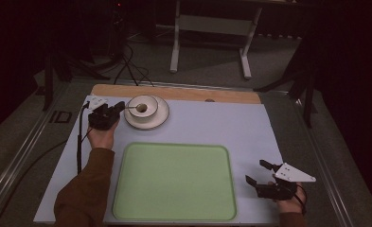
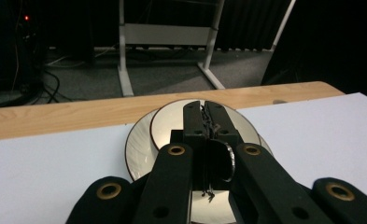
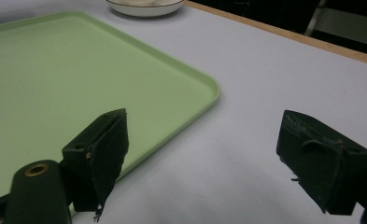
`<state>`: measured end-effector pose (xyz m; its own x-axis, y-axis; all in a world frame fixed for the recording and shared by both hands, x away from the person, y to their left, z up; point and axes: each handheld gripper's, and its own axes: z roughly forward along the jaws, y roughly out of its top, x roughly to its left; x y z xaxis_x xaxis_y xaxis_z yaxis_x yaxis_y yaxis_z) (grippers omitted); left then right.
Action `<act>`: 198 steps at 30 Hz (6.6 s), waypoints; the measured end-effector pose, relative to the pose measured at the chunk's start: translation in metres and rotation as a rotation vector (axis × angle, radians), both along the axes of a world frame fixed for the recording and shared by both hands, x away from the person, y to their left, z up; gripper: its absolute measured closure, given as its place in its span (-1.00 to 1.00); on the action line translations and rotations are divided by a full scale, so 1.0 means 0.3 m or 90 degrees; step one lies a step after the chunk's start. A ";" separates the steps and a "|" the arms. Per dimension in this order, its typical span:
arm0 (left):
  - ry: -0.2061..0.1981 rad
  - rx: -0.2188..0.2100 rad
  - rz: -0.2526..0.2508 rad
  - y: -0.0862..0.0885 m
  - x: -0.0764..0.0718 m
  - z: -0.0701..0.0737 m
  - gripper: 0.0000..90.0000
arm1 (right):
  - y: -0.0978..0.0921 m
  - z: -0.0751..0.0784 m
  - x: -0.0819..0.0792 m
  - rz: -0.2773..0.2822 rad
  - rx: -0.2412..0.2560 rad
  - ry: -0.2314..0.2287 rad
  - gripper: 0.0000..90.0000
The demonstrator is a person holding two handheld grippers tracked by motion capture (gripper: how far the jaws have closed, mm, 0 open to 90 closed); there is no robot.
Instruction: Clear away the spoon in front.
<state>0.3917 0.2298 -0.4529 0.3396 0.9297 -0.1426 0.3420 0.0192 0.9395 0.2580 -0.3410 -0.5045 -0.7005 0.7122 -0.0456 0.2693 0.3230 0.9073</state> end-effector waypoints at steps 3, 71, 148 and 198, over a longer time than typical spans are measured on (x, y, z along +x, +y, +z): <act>-0.008 -0.003 -0.002 0.005 -0.011 0.016 0.96 | 0.000 0.000 0.000 -0.001 0.000 0.000 -0.63; 0.078 0.122 -0.139 0.019 -0.276 0.096 0.96 | 0.001 -0.003 0.003 0.000 -0.007 0.007 -0.63; 0.133 0.021 -0.194 -0.067 -0.207 -0.007 0.94 | 0.002 -0.005 0.002 0.001 -0.009 0.013 -0.63; 0.245 0.155 -0.241 -0.168 -0.293 -0.241 0.58 | -0.006 -0.001 -0.002 0.003 -0.003 0.009 -0.63</act>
